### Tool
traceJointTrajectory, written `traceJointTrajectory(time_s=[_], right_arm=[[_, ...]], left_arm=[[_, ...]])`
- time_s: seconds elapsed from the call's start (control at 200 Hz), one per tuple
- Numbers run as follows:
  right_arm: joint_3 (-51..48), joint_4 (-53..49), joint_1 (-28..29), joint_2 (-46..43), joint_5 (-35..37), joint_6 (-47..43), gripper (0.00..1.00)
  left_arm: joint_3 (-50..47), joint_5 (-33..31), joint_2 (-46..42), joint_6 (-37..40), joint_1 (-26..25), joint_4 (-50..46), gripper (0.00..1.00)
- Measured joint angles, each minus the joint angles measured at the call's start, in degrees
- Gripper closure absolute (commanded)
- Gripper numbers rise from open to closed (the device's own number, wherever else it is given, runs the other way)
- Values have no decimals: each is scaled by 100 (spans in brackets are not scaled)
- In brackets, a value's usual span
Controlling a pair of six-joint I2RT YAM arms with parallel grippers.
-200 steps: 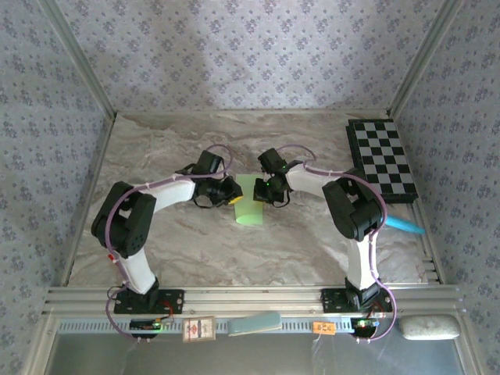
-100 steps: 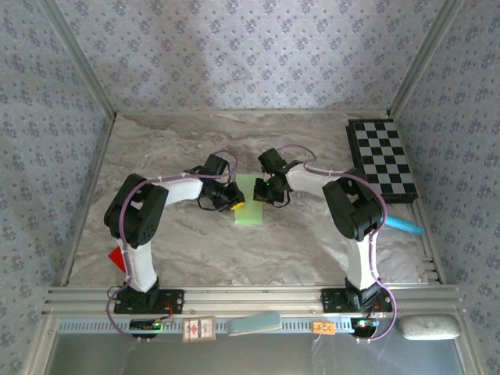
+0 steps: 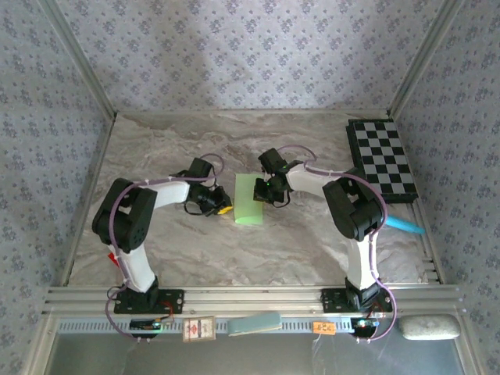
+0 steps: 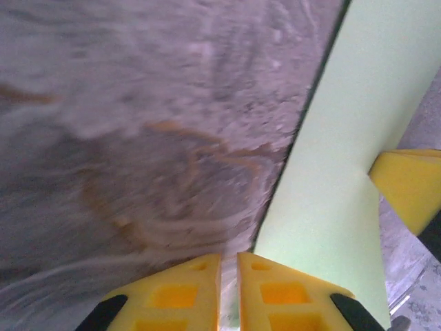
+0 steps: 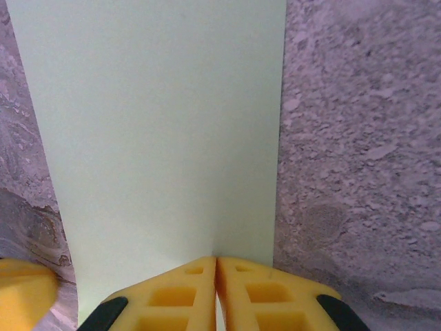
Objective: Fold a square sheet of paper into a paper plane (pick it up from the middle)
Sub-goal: First fold the square sheet of paper in half at the center of the table.
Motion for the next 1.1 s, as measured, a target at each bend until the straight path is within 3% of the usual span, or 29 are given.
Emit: traceJointTrajectory(time_s=[0.18,0.425,0.855,1.099], right_arm=[[-2,2,-2,0,-13,0,87],[-17,26,-15,0,-46,0,87],[-50,70,-37,-9,-98,-4,87],[-50,70,-39,-9,-98,-22,87]], left_arm=[[98,22,-426,-92,-236,-44,86],[514,48,-42,-251,-723,155,87],[155,-4,317,-463,-706,295,88],[-455,42,-94,-546,-474,640,88]])
